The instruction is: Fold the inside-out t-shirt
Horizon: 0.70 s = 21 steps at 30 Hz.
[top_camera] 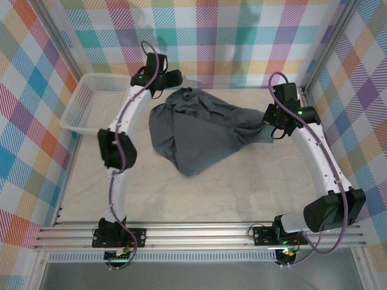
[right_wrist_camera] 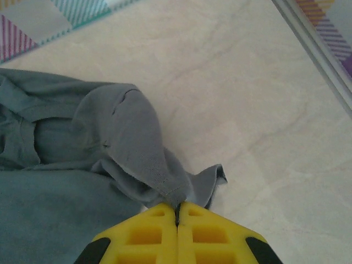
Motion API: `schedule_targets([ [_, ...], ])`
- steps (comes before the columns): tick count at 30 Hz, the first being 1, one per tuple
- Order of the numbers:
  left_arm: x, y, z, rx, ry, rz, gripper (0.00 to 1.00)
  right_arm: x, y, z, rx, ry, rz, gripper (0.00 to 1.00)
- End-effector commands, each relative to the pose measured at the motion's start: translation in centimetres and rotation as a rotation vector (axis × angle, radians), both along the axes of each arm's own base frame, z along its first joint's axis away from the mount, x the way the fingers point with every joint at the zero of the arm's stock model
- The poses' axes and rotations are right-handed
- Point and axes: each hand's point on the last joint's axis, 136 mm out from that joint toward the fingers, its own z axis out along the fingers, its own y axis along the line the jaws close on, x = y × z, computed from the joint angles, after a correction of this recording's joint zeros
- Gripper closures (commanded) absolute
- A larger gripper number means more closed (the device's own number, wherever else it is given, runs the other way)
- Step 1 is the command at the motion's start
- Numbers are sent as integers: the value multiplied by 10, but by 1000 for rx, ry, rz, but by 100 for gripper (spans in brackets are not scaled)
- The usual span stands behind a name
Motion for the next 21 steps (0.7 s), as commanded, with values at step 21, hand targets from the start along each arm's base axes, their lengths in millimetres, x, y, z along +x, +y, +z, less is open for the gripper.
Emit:
schedule_targets([
  [21, -197, 47, -170, -190, 258, 337, 29, -17, 28, -4, 206, -75, 95, 100],
])
